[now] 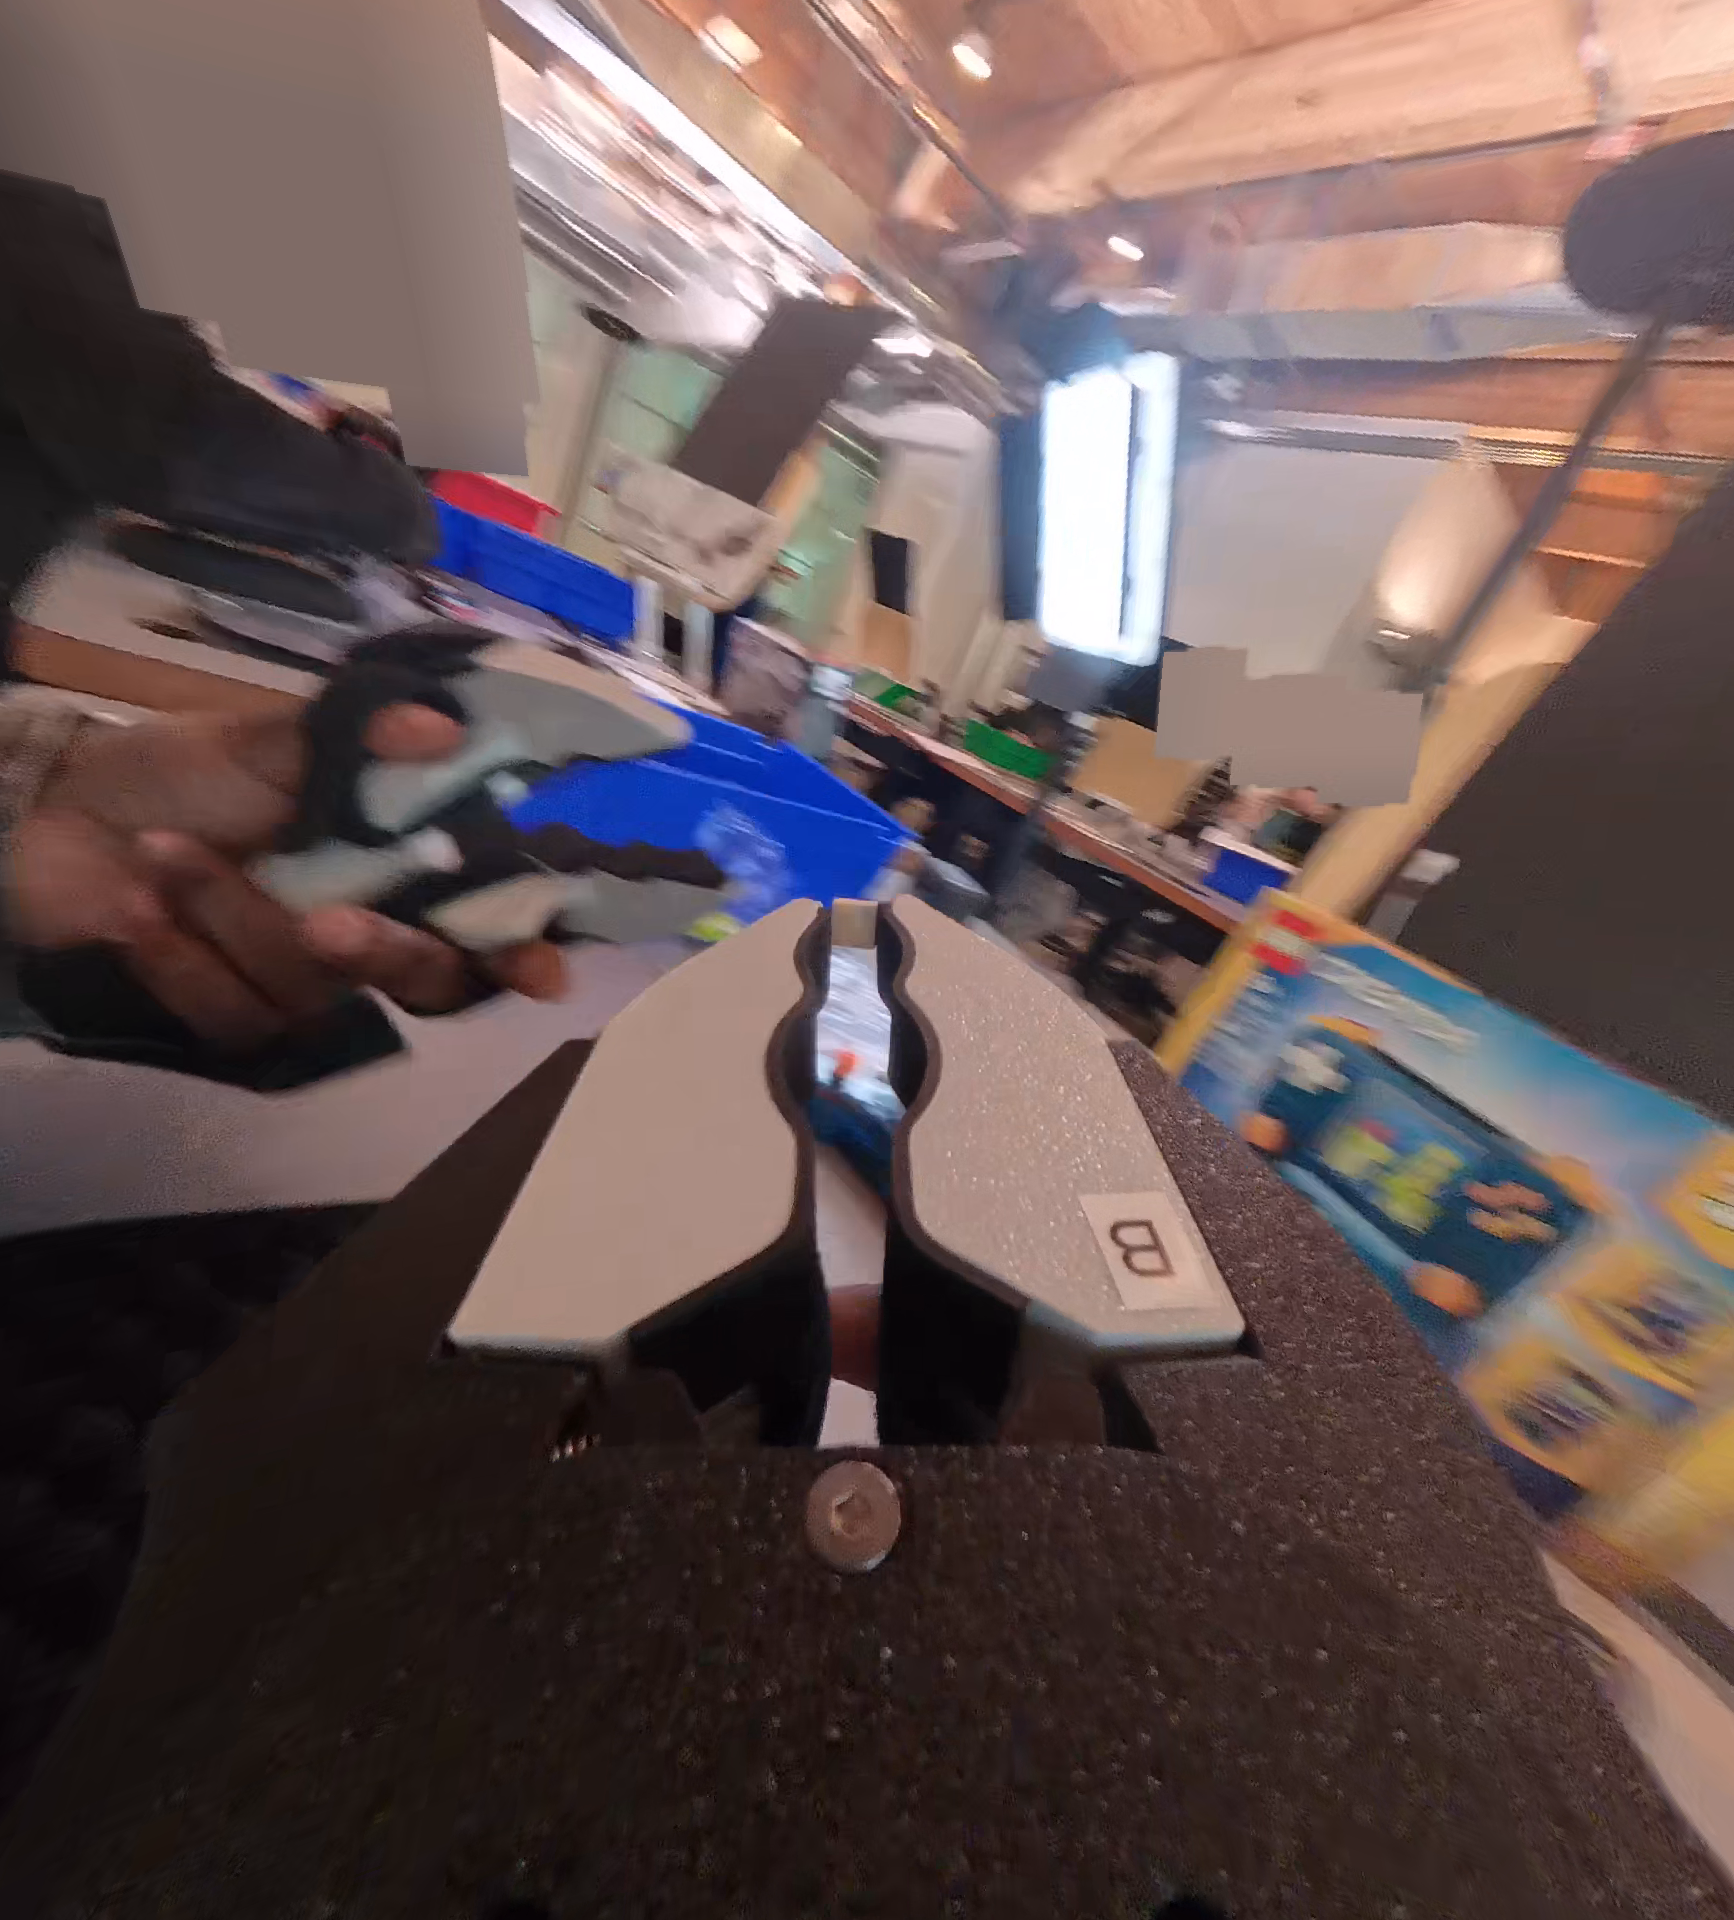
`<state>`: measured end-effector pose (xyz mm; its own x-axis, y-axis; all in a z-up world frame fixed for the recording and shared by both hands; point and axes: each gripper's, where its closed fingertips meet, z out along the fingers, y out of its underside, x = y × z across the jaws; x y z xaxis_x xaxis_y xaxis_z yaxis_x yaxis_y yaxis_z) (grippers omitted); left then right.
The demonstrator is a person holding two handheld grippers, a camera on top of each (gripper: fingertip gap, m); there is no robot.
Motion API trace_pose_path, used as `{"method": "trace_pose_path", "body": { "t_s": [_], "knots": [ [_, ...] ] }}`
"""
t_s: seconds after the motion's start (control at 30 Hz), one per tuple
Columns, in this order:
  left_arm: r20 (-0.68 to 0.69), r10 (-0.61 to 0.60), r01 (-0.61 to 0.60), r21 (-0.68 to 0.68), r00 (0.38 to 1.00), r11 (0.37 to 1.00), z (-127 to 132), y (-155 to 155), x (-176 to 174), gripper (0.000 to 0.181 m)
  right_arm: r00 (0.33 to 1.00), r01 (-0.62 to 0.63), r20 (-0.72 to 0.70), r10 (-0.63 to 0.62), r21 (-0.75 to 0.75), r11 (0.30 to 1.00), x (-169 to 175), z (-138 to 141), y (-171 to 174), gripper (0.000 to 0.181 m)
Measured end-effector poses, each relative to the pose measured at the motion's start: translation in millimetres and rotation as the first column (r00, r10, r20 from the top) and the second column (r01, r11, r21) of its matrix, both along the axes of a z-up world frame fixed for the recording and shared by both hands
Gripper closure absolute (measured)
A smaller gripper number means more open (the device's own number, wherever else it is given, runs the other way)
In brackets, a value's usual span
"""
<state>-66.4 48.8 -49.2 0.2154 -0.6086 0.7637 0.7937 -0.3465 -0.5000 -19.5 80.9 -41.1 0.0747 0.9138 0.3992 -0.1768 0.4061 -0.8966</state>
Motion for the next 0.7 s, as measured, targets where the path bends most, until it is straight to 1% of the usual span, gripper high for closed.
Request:
{"method": "trace_pose_path", "body": {
  "t_s": [0.03,0.07,0.1,0.13,0.2,0.23,0.27,0.3,0.33,0.37,0.4,0.43,0.47,0.53,0.6,0.63,0.67,0.7],
  "knots": [
    [-0.089,0.064,-0.064,-0.005,0.994,0.998,-3.6,1.1,-7.0,0.145,0.995,0.097,0.009,-0.098,0.025,0.995,13.9,6.8,19.1,0.173],
    [-0.2,0.133,-0.139,-0.015,0.971,0.99,-9.1,2.7,-15.4,0.141,0.975,0.219,0.015,-0.22,0.054,0.974,32.8,16.0,42.6,0.174],
    [-0.316,0.199,-0.215,-0.018,0.928,0.976,-15.2,3.8,-25.1,0.137,0.934,0.356,0.011,-0.358,0.085,0.931,57.2,27.6,68.9,0.174],
    [-0.422,0.253,-0.284,-0.011,0.871,0.959,-20.3,4.0,-35.7,0.134,0.87,0.49,0.002,-0.493,0.114,0.864,85.8,40.2,94.8,0.173],
    [-0.581,0.334,-0.399,0.018,0.742,0.917,-27.6,2.1,-57.3,0.132,0.695,0.711,-0.007,-0.719,0.155,0.686,146.8,61.2,139.8,0.174],
    [-0.634,0.363,-0.445,0.033,0.683,0.895,-30.5,0.8,-67.7,0.131,0.601,0.786,0.017,-0.799,0.173,0.594,173.9,64.4,159.3,0.173],
    [-0.673,0.385,-0.482,0.049,0.631,0.875,-32.7,-0.6,-76.7,0.129,0.517,0.833,0.079,-0.852,0.182,0.522,195.8,59.1,177.9,0.173],
    [-0.702,0.402,-0.51,0.064,0.588,0.858,-34.6,-2.0,-84.0,0.127,0.452,0.855,0.212,-0.866,0.174,0.489,211.5,41.6,195.2,0.17],
    [-0.722,0.412,-0.531,0.073,0.556,0.844,-36.5,-3.5,-89.4,0.127,0.4,0.863,0.394,-0.828,0.143,0.485,222.7,14.3,207.9,0.151],
    [-0.735,0.418,-0.547,0.077,0.533,0.833,-38.2,-4.9,-93.0,0.127,0.334,0.886,0.537,-0.775,0.102,0.452,234.9,-10.0,217.2,0.117],
    [-0.744,0.422,-0.56,0.079,0.517,0.825,-39.5,-5.9,-95.4,0.125,0.27,0.913,0.611,-0.744,0.084,0.4,246.0,-25.2,223.9,0.101],
    [-0.753,0.426,-0.569,0.083,0.502,0.818,-40.9,-7.0,-97.1,0.125,0.241,0.922,0.623,-0.744,0.093,0.377,251.7,-31.5,227.5,0.1],
    [-0.764,0.426,-0.579,0.085,0.485,0.811,-43.0,-7.9,-98.7,0.125,0.251,0.918,0.593,-0.765,0.106,0.382,251.2,-30.7,228.5,0.105],
    [-0.802,0.412,-0.598,0.087,0.432,0.797,-49.1,-10.1,-102.9,0.124,0.298,0.905,0.521,-0.8,0.113,0.411,244.6,-25.2,225.9,0.113],
    [-0.852,0.385,-0.613,0.1,0.354,0.784,-56.2,-13.2,-108.1,0.127,0.335,0.9,0.473,-0.815,0.095,0.426,236.9,-20.1,222.5,0.114],
    [-0.875,0.373,-0.621,0.111,0.309,0.776,-59.8,-14.7,-111.3,0.13,0.382,0.885,0.449,-0.808,0.072,0.459,226.4,-17.3,218.2,0.115],
    [-0.896,0.357,-0.621,0.125,0.265,0.774,-63.7,-16.2,-113.4,0.136,0.452,0.854,0.427,-0.783,0.047,0.519,210.2,-15.3,211.0,0.117],
    [-0.916,0.338,-0.625,0.135,0.218,0.769,-68.5,-17.5,-116.5,0.136,0.532,0.806,0.413,-0.739,0.022,0.592,190.1,-15.2,201.3,0.12]
  ]
}}
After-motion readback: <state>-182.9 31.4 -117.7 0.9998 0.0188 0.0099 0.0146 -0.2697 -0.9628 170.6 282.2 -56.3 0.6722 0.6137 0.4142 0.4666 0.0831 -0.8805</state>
